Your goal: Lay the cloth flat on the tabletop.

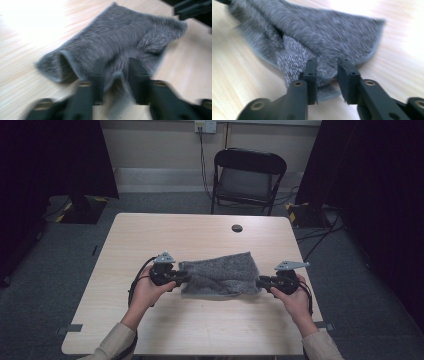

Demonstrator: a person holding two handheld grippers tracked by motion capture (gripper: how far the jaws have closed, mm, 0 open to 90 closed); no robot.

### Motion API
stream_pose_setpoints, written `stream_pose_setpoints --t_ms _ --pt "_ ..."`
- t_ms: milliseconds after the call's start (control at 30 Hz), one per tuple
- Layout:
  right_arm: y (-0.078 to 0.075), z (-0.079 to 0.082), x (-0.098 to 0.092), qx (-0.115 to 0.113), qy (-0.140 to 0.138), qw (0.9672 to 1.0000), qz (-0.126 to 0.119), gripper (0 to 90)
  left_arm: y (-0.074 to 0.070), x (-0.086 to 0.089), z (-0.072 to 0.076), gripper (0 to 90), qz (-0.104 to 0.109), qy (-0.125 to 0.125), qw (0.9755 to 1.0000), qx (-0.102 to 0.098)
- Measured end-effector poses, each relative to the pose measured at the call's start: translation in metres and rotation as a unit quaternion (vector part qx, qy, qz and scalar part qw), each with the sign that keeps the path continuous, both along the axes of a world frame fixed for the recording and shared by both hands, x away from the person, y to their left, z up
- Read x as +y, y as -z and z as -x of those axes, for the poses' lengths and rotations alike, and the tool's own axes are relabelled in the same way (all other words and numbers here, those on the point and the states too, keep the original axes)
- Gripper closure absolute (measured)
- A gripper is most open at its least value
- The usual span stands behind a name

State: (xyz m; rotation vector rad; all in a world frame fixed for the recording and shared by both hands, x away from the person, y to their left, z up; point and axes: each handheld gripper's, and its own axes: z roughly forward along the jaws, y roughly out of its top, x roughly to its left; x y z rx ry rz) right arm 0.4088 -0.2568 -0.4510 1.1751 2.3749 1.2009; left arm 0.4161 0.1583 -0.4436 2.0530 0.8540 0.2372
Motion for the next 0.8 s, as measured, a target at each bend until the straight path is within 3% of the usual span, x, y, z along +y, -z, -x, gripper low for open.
stream_pose_setpoints --t_ms 67,167,200,333,500,600,700,800 --pt "0.001 0.004 -0.004 -0.006 0.013 0.9997 0.017 57.4 0.004 -0.002 0.004 57.0 0.008 0.009 0.9999 -0.003" --pt "0.001 0.011 -0.011 -0.016 0.010 0.9997 0.014 57.9 0.008 -0.008 0.013 53.4 0.013 0.033 0.9994 0.004" --pt "0.001 0.016 -0.013 -0.017 -0.005 0.9998 0.001 59.8 0.010 -0.011 0.018 53.0 0.014 0.046 0.9988 0.005" --pt "0.001 0.021 -0.006 -0.014 -0.029 0.9995 -0.003 62.5 0.019 -0.023 0.032 52.5 0.019 0.072 0.9971 0.016" --pt "0.006 0.030 0.017 -0.004 -0.071 0.9974 -0.011 61.9 0.036 -0.040 0.044 51.8 0.005 0.103 0.9943 0.027" --pt "0.014 0.030 0.025 0.000 -0.066 0.9977 0.015 62.5 0.045 -0.045 0.041 50.6 -0.015 0.107 0.9939 0.020" --pt "0.023 0.023 0.026 0.006 -0.049 0.9985 0.024 63.3 0.051 -0.048 0.038 56.2 -0.019 0.111 0.9935 0.020" --pt "0.032 0.016 0.025 0.012 -0.036 0.9989 0.029 63.8 0.051 -0.047 0.034 68.0 -0.023 0.116 0.9928 0.022"
